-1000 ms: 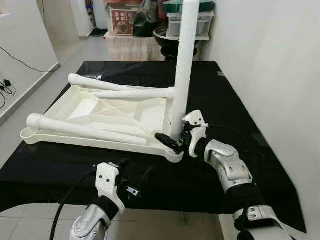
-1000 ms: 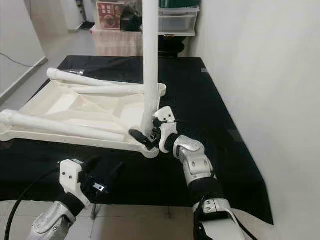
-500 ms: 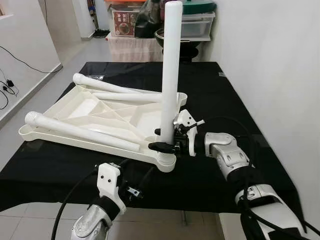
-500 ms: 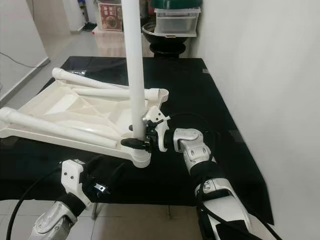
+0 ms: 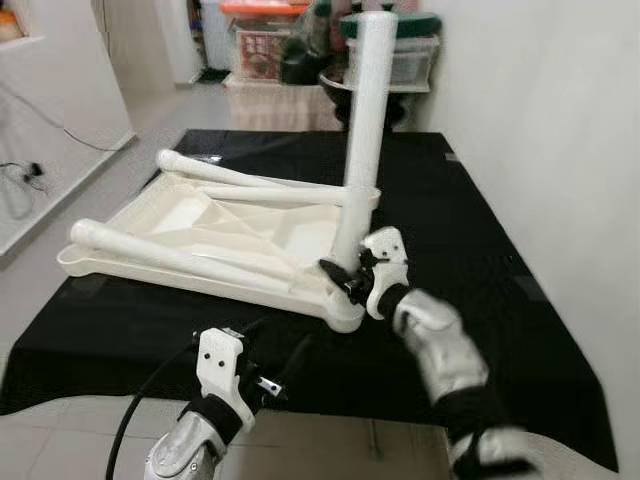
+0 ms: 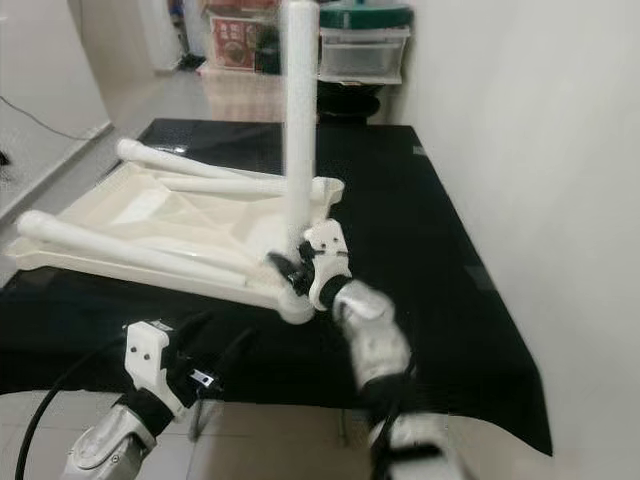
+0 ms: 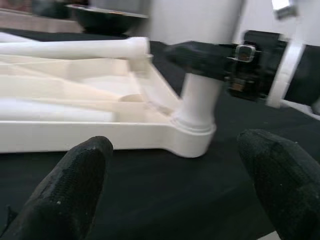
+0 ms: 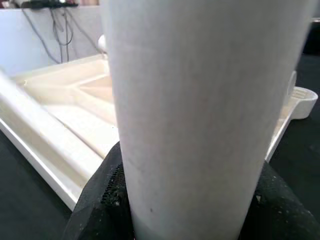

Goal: Building children table

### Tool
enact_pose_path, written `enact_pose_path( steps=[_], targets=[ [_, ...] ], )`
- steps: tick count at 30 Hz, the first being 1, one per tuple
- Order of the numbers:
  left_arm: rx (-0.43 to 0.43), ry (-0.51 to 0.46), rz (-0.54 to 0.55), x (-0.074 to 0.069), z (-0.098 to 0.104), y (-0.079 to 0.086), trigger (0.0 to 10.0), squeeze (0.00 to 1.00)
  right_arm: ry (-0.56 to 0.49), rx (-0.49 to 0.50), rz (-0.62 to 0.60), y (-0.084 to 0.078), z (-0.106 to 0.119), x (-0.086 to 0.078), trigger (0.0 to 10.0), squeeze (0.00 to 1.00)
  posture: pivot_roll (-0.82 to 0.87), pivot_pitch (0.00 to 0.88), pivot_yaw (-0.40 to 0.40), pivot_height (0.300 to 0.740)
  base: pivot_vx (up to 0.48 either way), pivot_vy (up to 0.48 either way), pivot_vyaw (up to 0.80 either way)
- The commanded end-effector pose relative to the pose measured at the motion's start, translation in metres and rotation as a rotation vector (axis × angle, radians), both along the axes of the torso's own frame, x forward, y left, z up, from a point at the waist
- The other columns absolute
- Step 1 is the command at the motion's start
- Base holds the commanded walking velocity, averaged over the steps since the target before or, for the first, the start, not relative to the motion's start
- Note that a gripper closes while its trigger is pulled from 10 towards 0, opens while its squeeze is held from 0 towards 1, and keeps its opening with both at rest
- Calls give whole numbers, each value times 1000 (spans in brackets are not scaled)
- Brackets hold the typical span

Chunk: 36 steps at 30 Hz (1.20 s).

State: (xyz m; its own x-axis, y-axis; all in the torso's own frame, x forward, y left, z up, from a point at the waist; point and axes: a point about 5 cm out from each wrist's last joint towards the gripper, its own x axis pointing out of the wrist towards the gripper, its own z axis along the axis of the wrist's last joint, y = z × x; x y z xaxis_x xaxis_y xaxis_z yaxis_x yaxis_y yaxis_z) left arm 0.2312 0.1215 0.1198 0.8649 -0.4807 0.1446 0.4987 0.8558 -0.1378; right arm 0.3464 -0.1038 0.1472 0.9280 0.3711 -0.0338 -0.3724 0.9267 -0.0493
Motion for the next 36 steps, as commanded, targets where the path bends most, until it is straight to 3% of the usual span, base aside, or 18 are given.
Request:
enact_pose_path(
  steps=[1, 5, 6, 8, 9, 11, 12, 13, 14, 16, 19, 20, 22, 27, 28, 29, 30, 36],
  targets=[
    [7, 7, -2, 0, 0, 1, 10000, 0, 113, -19, -28, -2, -25, -7, 0, 0, 10, 56, 0, 740, 0, 0, 0],
    [7, 4, -5, 1, 1, 0, 10000, 0, 86, -2, 6, 5, -13, 6, 0, 0, 12, 58, -6, 740, 0, 0, 0],
    [5, 3, -4, 2, 1, -1, 10000, 0, 73, -6, 20, 7, -9, 9, 588, 0, 15, 58, -7, 740, 0, 0, 0],
    [4, 2, -4, 2, 2, -1, 10000, 0, 64, -10, 28, 8, -6, 11, 588, 0, 16, 58, -6, 740, 0, 0, 0],
    [3, 1, -2, 2, 2, -1, 10000, 0, 49, -4, 66, 12, -2, 13, 10000, 0, 22, 55, -5, 740, 0, 0, 0],
    [2, 1, 0, 3, 2, 0, 10000, 0, 40, 0, 92, 14, 0, 14, 10000, 0, 22, 55, -5, 740, 0, 0, 0],
    [5, 1, -4, 3, 2, -1, 10000, 0, 20, 21, 202, 22, 10, 12, 10000, 678, 30, 54, -4, 740, 0, 0, 0],
    [5, 1, -4, 3, 2, -1, 10000, 0, 20, 21, 202, 22, 10, 12, 10000, 678, 30, 54, -4, 740, 0, 0, 0],
    [7, 0, -6, 3, 2, -1, 10000, 0, 9, 18, 245, 22, 14, 13, 10000, 1000, 32, 50, -3, 740, 0, 0, 0],
    [6, 1, -9, 3, 2, -2, 10000, 0, 7, -25, 390, 22, 18, 12, 10000, 1000, 32, 50, -3, 740, 0, 0, 0],
    [5, 1, -11, 3, 2, -2, 10000, 0, 16, -72, 502, 22, 18, 11, 10000, 1000, 33, 48, -5, 740, 0, 0, 0],
    [5, 1, -12, 3, 2, -3, 10000, 0, 39, -102, 579, 19, 18, 12, 10000, 0, 35, 48, -6, 740, 0, 0, 0],
    [4, 1, -15, 3, 2, -3, 10000, 0, 69, -162, 698, 12, 16, 13, 10000, 0, 37, 45, -6, 740, 0, 0, 0],
    [6, -1, -19, 3, 2, -5, 10000, 0, 119, -188, 689, 5, 14, 22, 10000, 0, 56, 45, -14, 740, 0, 0, 0],
    [4, -1, -21, 2, 3, -5, 10000, 0, 128, -199, 679, 2, 14, 25, 2588, 0, 60, 48, -16, 740, 0, 0, 0],
    [4, -1, -21, 2, 3, -5, 10000, 0, 128, -199, 679, 2, 14, 25, 2588, 0, 60, 48, -16, 740, 0, 0, 0],
    [2, 0, -24, 1, 3, -6, 10000, 0, 138, -205, 668, 0, 14, 26, 0, 0, 60, 49, -16, 740, 0, 0, 0],
    [-5, 6, -40, -2, 3, -7, 10000, 0, 159, -206, 672, -6, 12, 28, 0, 0, 63, 58, -13, 740, 0, 0, 0]
  ],
)
